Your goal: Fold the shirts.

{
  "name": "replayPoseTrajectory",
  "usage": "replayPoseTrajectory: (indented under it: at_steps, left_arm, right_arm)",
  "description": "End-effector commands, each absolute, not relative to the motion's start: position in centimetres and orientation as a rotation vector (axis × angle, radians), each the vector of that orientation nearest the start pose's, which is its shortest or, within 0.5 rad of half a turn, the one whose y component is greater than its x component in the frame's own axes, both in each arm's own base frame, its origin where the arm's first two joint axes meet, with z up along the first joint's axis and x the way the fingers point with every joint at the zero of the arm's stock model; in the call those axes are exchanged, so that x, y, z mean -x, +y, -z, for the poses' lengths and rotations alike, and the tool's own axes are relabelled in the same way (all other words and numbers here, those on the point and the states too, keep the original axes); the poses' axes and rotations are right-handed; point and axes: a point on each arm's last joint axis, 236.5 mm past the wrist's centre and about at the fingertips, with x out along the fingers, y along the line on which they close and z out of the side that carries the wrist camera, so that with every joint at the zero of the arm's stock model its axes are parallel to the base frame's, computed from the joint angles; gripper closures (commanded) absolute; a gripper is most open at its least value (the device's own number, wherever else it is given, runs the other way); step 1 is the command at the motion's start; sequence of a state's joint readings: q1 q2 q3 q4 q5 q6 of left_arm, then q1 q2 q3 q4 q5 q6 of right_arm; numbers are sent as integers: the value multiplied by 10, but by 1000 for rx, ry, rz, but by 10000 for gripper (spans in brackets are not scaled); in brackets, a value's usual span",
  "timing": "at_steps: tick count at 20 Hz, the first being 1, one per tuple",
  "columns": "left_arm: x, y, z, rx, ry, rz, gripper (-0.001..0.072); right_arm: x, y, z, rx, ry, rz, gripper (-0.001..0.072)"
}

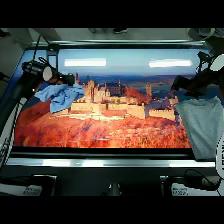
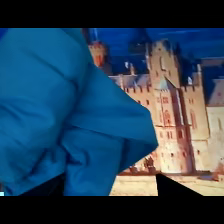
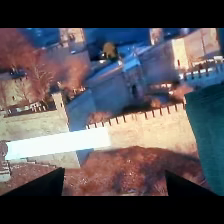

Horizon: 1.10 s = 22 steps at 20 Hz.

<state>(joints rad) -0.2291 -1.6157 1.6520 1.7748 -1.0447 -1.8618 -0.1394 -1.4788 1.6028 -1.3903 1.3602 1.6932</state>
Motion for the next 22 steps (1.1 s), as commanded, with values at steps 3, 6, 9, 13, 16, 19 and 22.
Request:
replayPoseTrajectory:
  at_steps: [3,6,9,13,16,19,22]
  left_arm:
    - [-543,7,21,338,1203,-211,-13]
    - [-554,5,58,435,1224,-198,5]
    - [-559,-2,47,427,1193,-178,675]
    - [-576,-61,-157,215,760,80,675]
    - [-483,-164,-386,148,248,369,675]
    - [-364,-216,-496,200,2,569,676]
    - [-335,-229,-490,208,58,566,676]
  right_arm:
    - [-458,-20,-77,-347,1171,59,38]
    - [-458,-19,-77,-351,1173,56,39]
    - [-458,-15,-83,-357,1157,40,40]
    - [-470,-19,-143,-320,943,26,41]
    - [-462,-22,-239,-294,650,23,40]
    - [-412,-30,-321,-217,451,60,40]
    - [-353,-30,-368,-174,353,82,39]
